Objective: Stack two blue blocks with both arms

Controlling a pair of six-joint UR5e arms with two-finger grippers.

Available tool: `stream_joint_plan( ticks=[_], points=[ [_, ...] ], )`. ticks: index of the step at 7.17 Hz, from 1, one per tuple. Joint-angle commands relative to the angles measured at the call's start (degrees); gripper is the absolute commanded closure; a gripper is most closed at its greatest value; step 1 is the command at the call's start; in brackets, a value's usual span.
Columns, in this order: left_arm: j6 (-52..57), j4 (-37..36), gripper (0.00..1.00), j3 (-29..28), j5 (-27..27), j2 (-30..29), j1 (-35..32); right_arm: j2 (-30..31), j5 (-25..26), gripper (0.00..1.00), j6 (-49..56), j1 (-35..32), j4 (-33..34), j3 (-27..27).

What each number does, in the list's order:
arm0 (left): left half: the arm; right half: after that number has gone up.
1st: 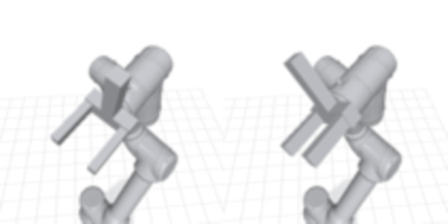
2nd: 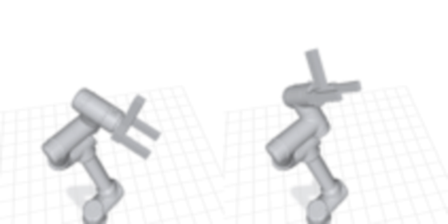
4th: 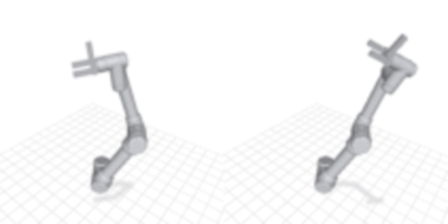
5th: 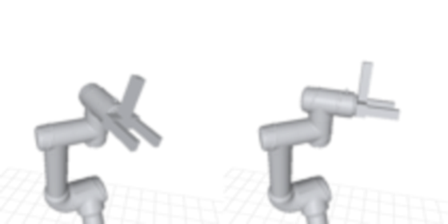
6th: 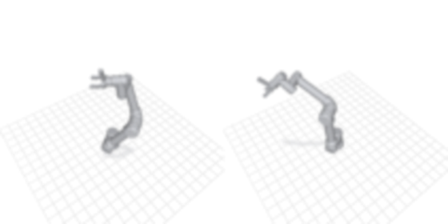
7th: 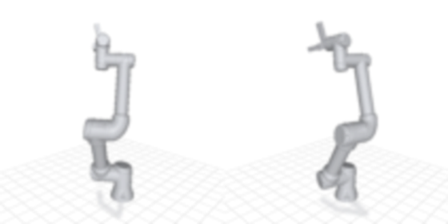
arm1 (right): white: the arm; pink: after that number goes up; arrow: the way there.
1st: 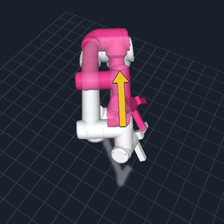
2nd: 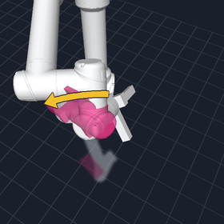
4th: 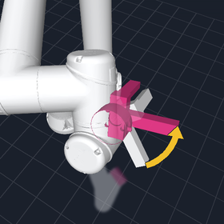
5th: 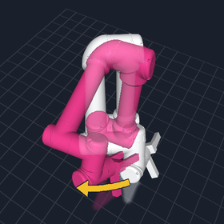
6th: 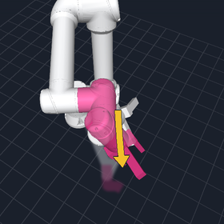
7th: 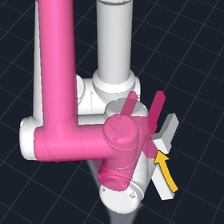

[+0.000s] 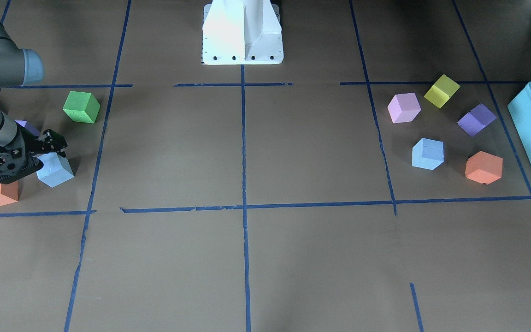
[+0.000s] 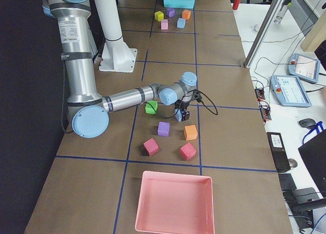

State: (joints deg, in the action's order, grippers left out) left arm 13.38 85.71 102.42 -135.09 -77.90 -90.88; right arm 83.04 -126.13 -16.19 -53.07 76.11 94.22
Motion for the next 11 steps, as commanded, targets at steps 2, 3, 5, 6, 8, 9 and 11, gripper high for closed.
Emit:
stream_joint_plan(
  ticks=[2,3,5,6,8,9,11],
  points=[
    [-0.02,-0.02,0.0,-0.03,0.0,-0.06,0.0,-1.3,-0.08,0.42,-0.77,0.51,0.0,-1.59],
    [0.07,-0.02,0.0,-0.03,0.0,0.02,0.0,-2.09,-0.17,0.54,-2.43,0.59,0.0,-1.59],
    [0.07,-0.02,0.0,0.15,0.0,0.02,0.0,-6.03,-0.7,0.61,-10.83,0.68,0.26,-0.8],
    [0.07,-0.11,0.0,0.41,0.0,0.02,0.0,-8.84,-1.13,0.61,-17.49,1.64,0.79,-0.45],
    [0.07,-0.02,0.0,0.41,0.0,0.02,0.0,-20.14,0.43,0.61,-38.2,9.52,1.31,-3.5],
    [0.07,-0.02,0.0,0.41,0.0,0.02,0.0,-26.47,3.49,0.61,-45.61,12.78,3.93,-5.61],
    [0.07,-0.02,0.0,0.5,0.0,0.02,0.0,-38.16,10.27,0.6,-56.62,18.06,6.68,-13.75]
  ],
)
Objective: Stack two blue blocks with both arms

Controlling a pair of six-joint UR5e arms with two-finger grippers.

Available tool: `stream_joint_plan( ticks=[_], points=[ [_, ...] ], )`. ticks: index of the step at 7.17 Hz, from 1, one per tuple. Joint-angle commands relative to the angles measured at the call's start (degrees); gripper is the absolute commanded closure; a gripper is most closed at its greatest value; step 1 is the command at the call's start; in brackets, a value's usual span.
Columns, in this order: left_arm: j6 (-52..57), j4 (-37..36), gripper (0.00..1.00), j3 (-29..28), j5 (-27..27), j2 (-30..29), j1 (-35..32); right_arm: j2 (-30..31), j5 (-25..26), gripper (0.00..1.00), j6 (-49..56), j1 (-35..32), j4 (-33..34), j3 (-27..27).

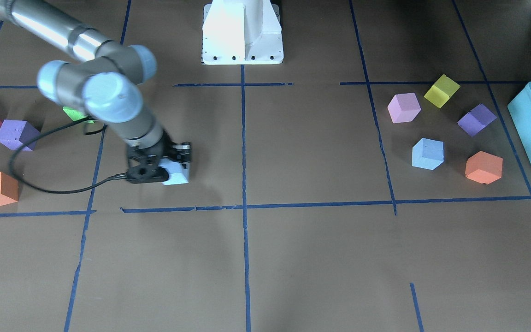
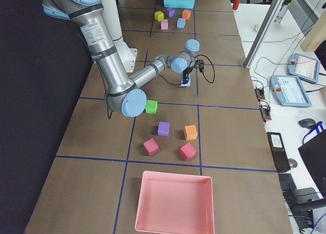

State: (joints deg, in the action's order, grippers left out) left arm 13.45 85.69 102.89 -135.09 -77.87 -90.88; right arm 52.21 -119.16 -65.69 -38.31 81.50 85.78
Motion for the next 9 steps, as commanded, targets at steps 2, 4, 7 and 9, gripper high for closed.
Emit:
stream_joint_plan(
  ticks=[2,4,7,9],
  points=[
    [0.0,0.0,0.0,0.03,0.0,-0.09,0.0,-12.47,4.81,0.59,-11.02,4.99,1.21,-10.02],
    [0.09,0.0,0.0,0.12,-0.09,-0.09,0.0,-13.18,6.83,0.51,-10.95,6.22,1.03,-10.81],
    [0.09,0.0,0.0,0.12,0.0,-0.09,0.0,-15.2,8.95,0.02,-11.04,6.84,1.12,-12.48],
    [0.09,0.0,0.0,0.12,0.0,-0.09,0.0,-15.12,8.16,0.01,-9.9,4.93,1.56,-11.61]
  ],
)
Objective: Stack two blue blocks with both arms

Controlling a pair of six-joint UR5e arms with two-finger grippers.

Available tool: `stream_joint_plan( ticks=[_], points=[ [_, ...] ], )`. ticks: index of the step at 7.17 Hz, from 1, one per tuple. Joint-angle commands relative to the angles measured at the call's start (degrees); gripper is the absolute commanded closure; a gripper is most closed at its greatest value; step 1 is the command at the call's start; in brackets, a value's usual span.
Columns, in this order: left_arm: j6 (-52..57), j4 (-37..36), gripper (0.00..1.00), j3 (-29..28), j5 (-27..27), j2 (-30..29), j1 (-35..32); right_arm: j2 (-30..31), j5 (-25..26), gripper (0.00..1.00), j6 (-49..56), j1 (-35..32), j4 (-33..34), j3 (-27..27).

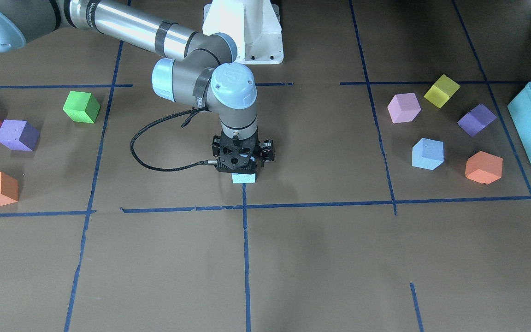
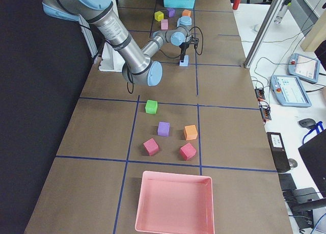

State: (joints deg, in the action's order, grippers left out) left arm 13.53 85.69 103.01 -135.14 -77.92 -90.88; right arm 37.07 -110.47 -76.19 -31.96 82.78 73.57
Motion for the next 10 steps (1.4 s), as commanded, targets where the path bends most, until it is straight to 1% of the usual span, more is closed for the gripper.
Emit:
stream_joint_plan(
  ticks=[1,2,3,4,5,6,7,8,9,10],
  points=[
    [0.0,0.0,0.0,-0.09,0.05,0.04,0.0,0.89,-0.97,0.01,2.09,-3.52,1.49,3.05],
    [0.0,0.0,0.0,0.0,0.14,-0.04,0.0,0.9,-2.8,0.01,8.54,-5.98,8.81,6.99],
    [-0.09,0.0,0.0,0.52,0.57,-0.04,0.0,4.64,-5.52,0.01,16.96,-10.44,14.46,13.12],
    [-0.43,0.0,0.0,0.53,0.49,-0.57,0.0,11.12,-9.81,0.01,24.09,-15.19,15.03,18.05],
    [-0.44,0.35,0.0,0.96,-0.12,-0.83,0.0,18.32,-13.16,0.01,34.69,-20.63,15.04,22.71],
    [-0.35,2.0,0.0,0.79,-0.04,-2.58,0.0,24.57,-16.07,0.01,44.72,-25.73,15.04,25.89],
    [-0.44,4.54,0.0,0.88,-0.04,-3.2,0.0,31.51,-20.18,0.01,54.3,-31.26,14.95,28.62],
    [-0.7,9.62,0.0,0.79,0.13,-3.29,0.0,38.45,-22.4,0.01,66.58,-37.06,14.86,30.21],
    [-0.61,11.32,0.0,0.79,-0.12,-3.3,0.0,45.04,-23.03,0.01,77.4,-42.6,14.86,31.45],
    [-0.61,11.16,0.0,0.01,-0.3,-3.9,0.26,50.59,-23.47,0.01,85.78,-47.27,14.69,31.98]
  ],
)
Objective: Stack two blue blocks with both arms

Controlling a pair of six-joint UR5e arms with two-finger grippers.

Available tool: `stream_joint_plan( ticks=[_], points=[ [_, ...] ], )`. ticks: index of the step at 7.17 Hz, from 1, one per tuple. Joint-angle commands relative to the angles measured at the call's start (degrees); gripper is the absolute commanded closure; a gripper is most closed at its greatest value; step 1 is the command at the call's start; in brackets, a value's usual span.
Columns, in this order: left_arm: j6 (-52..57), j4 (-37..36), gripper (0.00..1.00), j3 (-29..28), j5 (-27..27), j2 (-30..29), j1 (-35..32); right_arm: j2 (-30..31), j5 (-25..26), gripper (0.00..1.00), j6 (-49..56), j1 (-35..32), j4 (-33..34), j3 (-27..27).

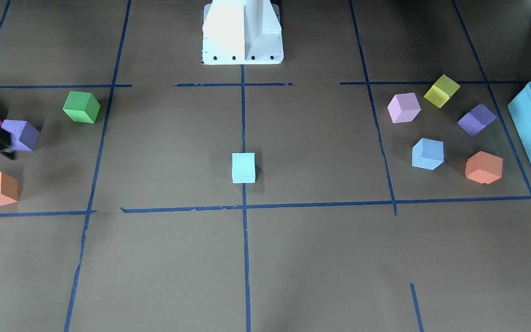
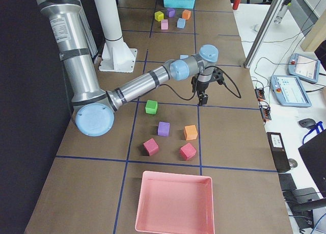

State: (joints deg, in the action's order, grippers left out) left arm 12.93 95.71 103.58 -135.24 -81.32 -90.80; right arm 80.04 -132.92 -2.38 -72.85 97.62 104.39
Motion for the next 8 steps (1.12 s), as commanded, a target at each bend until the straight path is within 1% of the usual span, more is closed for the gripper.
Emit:
stream_joint_plan(
  ticks=[1,2,3,4,5,6,7,8],
  points=[
    [-4.7,1.05,0.0,-0.75,-1.94,-1.73,0.18,13.24,-1.89,0.01,19.61,-10.87,-0.32,1.08],
    [-13.63,1.4,0.0,-0.23,-5.44,-2.78,0.7,17.21,-2.25,0.01,23.43,-14.92,-0.41,1.08],
    [-15.19,1.49,0.0,0.3,-5.47,-4.45,3.23,22.65,-1.99,0.02,24.69,-17.04,-0.59,1.25],
    [-16.17,4.71,0.0,1.0,-5.3,-4.46,7.7,23.23,-1.99,0.02,23.83,-17.07,-0.59,1.52],
    [-20.53,5.96,0.0,0.92,-4.95,-5.16,13.14,22.62,-1.9,0.01,21.12,-16.98,-0.68,1.43],
    [-25.71,6.15,0.0,0.92,-2.42,-7.51,17.19,22.18,-1.9,0.01,21.01,-16.89,-0.68,1.26],
    [-30.98,6.59,0.0,0.31,2.13,-9.37,21.32,22.18,-1.99,0.01,21.01,-16.89,-0.68,1.26],
    [-34.42,10.94,0.0,-1.09,4.87,-10.6,25.45,22.18,-1.99,0.01,21.18,-16.89,-0.59,1.26]
  ],
)
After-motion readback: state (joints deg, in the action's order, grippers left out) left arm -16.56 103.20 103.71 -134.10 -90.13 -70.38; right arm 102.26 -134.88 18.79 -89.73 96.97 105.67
